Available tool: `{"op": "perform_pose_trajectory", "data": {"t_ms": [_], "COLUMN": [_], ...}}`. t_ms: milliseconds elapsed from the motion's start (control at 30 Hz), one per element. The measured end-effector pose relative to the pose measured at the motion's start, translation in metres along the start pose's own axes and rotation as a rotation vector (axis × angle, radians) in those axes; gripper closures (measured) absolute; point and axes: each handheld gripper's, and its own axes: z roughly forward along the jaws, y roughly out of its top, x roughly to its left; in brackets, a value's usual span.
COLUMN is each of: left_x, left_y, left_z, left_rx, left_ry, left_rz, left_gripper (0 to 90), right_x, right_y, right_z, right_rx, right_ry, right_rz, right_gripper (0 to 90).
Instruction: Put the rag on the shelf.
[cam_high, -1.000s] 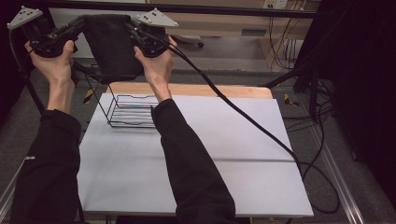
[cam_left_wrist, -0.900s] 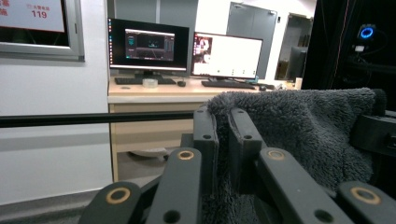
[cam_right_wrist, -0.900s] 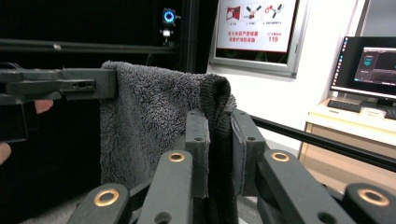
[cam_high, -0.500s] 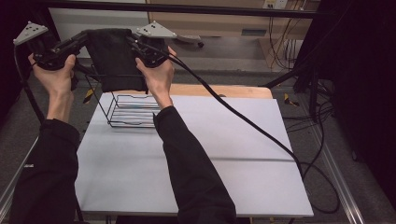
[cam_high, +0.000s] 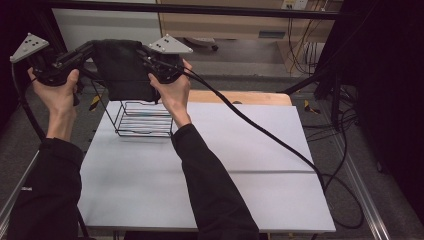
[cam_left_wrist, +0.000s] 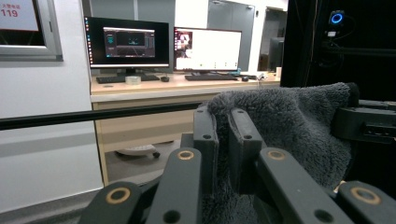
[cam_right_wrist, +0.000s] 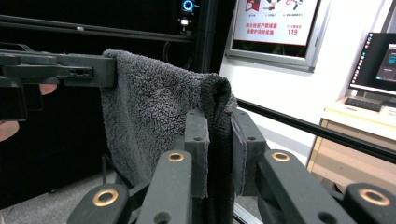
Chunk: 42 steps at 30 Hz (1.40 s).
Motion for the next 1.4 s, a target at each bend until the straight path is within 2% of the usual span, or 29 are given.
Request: {"op": "perform_pose_trajectory", "data": {"t_ms": [367,567,867,933,1033,1100,1400], "left_x": [-0.005,-0.010,-0.009,-0.009,-0.009,-0.011,-0.011], "left_y": [-0.012,-0.023,-0.047,-0.052,-0.057,-0.059,-0.070], "left_z": [-0.016,-0.024,-0.035,-0.037,-0.038,-0.039,-0.046], "left_rx": [-0.023,-0.034,-0.033,-0.023,-0.008,0.022,0.120], "left_ry": [0.000,0.000,0.002,-0.003,-0.014,-0.008,-0.016], "left_rz": [0.003,0.022,0.012,0.013,0.008,0.013,-0.050], "left_gripper": [83.0,83.0,83.0,82.8,82.4,82.0,75.7], "right_x": [0.014,0.017,0.030,0.033,0.032,0.031,0.035], "right_y": [-0.004,-0.012,-0.022,-0.026,-0.034,-0.037,-0.042], "right_z": [-0.008,-0.014,-0.018,-0.019,-0.021,-0.022,-0.029], "right_rx": [-0.004,-0.010,0.017,0.025,0.043,0.057,0.161], "right_ry": [0.006,0.022,0.035,0.035,0.038,0.051,0.072], "right_rz": [-0.073,-0.059,-0.108,-0.100,-0.059,-0.043,-0.005], "right_gripper": [79.2,79.2,79.1,79.0,78.7,78.2,71.4]}}
